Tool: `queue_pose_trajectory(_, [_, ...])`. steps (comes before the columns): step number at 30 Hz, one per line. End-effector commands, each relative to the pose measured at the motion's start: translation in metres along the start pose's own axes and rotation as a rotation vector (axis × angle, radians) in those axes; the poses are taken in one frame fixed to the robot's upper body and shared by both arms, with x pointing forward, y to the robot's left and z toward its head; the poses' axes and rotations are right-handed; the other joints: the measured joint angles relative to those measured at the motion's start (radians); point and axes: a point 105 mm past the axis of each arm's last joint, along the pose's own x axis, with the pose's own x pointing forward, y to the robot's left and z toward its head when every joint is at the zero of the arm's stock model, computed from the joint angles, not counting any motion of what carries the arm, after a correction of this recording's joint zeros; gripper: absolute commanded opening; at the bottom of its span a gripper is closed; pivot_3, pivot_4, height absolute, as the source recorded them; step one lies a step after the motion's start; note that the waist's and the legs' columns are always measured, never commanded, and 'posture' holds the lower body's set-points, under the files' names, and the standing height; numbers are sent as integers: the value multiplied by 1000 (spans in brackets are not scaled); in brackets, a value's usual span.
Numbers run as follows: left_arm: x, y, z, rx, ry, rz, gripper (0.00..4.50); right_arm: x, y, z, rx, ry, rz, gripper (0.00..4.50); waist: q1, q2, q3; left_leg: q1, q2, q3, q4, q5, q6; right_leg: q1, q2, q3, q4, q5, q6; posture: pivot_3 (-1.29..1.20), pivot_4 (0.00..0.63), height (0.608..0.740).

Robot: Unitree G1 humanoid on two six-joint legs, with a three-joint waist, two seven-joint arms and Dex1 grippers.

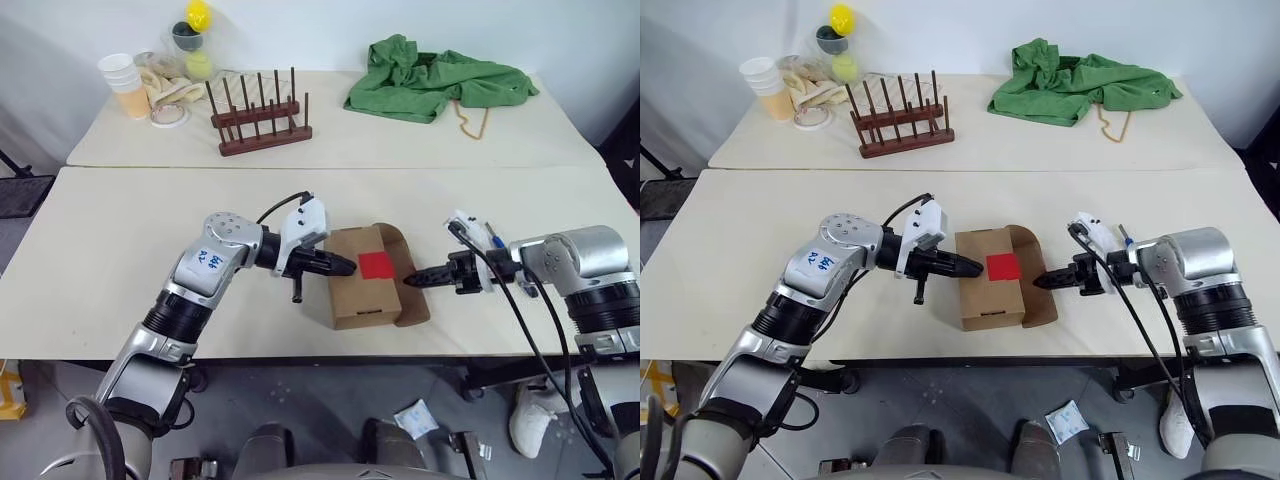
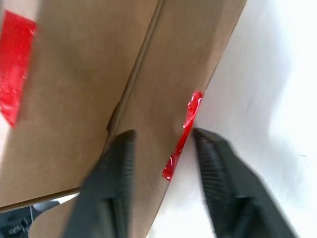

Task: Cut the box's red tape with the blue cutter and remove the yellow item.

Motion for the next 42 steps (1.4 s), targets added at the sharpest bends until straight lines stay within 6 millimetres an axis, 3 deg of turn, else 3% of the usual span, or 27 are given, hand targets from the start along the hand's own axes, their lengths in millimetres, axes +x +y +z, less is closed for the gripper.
queue_pose_trajectory(1, [-3,-1,-4,-6,10,12,0,3,4,6,-29,23,8,1449,-1,0,0,0,0,0,0,0,0,0,0,0,0,0,0,0,150,740])
queue_pose_trajectory(14, [-3,0,-3,-10,-1,33,0,13,13,9,-28,67,56,1449,-16,0,0,0,0,0,0,0,0,0,0,0,0,0,0,0,150,740])
queue_pose_trajectory(18, [-3,0,-4,-11,-4,35,0,17,11,6,-26,77,55,643,-20,0,0,0,0,0,0,0,0,0,0,0,0,0,0,0,150,740])
queue_pose_trajectory(20, [-3,0,-3,-11,-9,38,0,17,10,5,-15,74,57,30,-20,0,0,0,0,0,0,0,0,0,0,0,0,0,0,0,150,740])
queue_pose_trajectory(25, [0,0,-2,-13,-26,40,0,10,9,8,9,46,49,30,-19,0,0,1,0,0,0,0,0,0,0,0,0,0,0,0,150,740])
queue_pose_trajectory(30, [9,-2,2,-10,-79,30,0,-12,8,15,30,28,-2,30,-10,0,0,0,0,0,1,0,0,0,0,0,0,0,0,0,150,740])
queue_pose_trajectory(36, [29,-3,17,10,-213,34,0,-57,3,25,31,15,-136,30,6,2,1,-2,0,0,1,0,0,-1,0,0,-1,0,0,0,150,740])
queue_pose_trajectory(39, [34,-2,20,10,-250,48,0,-68,2,26,25,21,-177,30,4,2,1,-2,0,0,1,0,0,-1,0,0,-1,0,0,0,150,740])
queue_pose_trajectory(42, [58,-2,32,3,-345,49,0,-108,6,37,-28,39,-339,30,4,5,1,-2,0,0,1,0,0,-1,0,0,-1,0,0,0,150,740])
